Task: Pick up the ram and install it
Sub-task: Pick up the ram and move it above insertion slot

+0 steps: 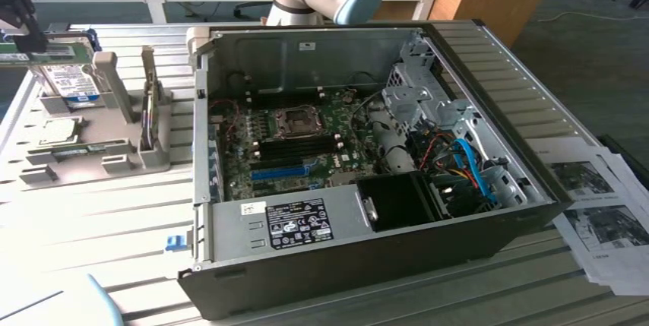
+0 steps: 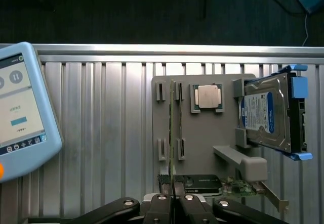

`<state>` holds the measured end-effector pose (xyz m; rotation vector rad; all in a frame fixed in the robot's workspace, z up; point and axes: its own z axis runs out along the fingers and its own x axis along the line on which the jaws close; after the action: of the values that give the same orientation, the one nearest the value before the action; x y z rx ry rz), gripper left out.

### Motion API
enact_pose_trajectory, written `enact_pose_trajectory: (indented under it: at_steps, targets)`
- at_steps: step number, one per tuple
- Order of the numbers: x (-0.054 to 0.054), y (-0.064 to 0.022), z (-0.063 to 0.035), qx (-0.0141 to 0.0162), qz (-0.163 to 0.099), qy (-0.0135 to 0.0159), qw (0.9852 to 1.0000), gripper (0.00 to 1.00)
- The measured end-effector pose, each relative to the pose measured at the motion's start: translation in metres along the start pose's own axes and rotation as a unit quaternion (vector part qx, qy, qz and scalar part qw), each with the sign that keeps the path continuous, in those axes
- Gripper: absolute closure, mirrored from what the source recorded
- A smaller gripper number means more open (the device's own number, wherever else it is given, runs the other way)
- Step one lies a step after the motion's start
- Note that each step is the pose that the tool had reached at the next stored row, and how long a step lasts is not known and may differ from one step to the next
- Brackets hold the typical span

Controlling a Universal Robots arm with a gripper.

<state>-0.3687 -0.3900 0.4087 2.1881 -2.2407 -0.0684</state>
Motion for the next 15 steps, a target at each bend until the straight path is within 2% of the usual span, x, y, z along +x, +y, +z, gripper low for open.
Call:
enact_pose_trajectory:
  at_steps: [15]
  targets:
    - [-0.001, -0.0291, -0.0011, -0.0005, 0.000, 0.0000, 1.0000, 0.89]
